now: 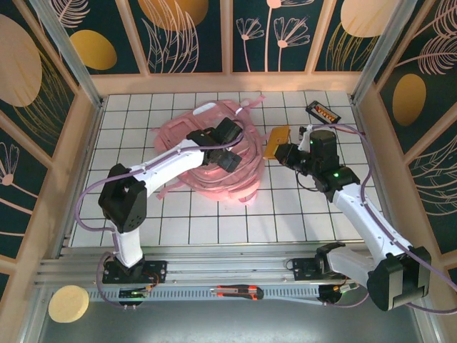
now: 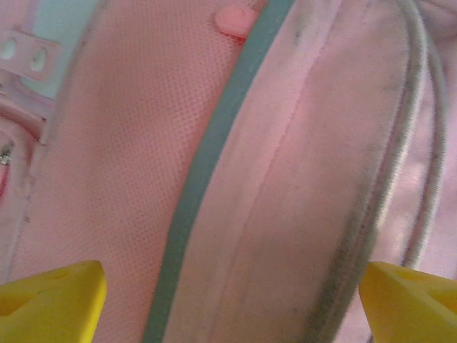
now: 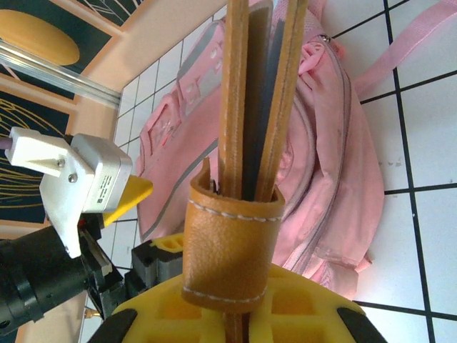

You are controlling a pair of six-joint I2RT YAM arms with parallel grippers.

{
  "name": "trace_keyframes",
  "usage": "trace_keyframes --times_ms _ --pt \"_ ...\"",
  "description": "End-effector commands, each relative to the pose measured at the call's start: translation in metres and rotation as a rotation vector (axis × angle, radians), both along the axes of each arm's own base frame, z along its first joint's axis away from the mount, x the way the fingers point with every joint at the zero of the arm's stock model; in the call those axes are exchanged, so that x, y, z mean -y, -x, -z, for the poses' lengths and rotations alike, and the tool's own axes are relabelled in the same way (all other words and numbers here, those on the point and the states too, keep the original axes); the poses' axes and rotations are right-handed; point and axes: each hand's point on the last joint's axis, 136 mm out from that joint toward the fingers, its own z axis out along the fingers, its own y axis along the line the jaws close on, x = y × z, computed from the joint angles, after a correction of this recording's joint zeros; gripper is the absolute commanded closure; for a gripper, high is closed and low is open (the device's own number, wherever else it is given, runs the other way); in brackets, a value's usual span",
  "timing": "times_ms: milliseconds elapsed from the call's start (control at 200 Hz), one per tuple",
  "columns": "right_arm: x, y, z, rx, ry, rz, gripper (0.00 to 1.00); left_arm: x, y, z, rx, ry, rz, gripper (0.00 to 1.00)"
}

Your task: Pack the student bag

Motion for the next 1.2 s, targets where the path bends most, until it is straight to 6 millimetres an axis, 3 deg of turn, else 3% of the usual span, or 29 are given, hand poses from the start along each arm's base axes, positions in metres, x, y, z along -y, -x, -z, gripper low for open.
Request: trace_keyframes --times_ms 0,140,200,410,470,666,761,946,1196 --pt "-0.004 0.0 -0.007 0.005 -0.039 -0.011 1.0 -0.003 -0.016 -0.003 0.065 -0.078 0.016 0.14" --pt "-0.006 -0.001 -0.006 -0.004 -0.049 -0.018 1.0 -0.002 -0.02 0.007 0.056 -0.104 0.019 0.21" --pt "-0.006 0.0 -0.007 -0.005 -0.051 -0.017 1.0 0.0 -0.022 0.007 0.057 -0.1 0.021 0.29" --pt "-0.005 0.003 -0.007 -0.016 -0.065 -0.008 1.0 0.01 -0.028 -0.006 0.068 -0.047 0.006 0.89" --pt "-0.008 0.005 -0.002 -0.042 -0.084 -0.009 1.0 0.015 -0.029 -0.016 0.067 -0.007 -0.006 1.0" --pt "-0.027 0.004 0.005 -0.104 -0.276 -0.027 1.0 0.033 -0.034 -0.066 0.062 0.193 -0.05 1.0" --pt "-0.043 -0.002 0.008 -0.114 -0.361 -0.056 1.0 0.042 -0.032 -0.081 0.048 0.263 -0.051 1.0" --pt "-0.085 -0.018 0.017 -0.125 -0.424 -0.141 1.0 0.049 -0.027 -0.079 0.005 0.306 -0.047 1.0" --pt "-0.132 -0.047 0.049 -0.177 -0.403 -0.177 1.0 0.065 -0.025 -0.081 -0.026 0.383 -0.028 1.0"
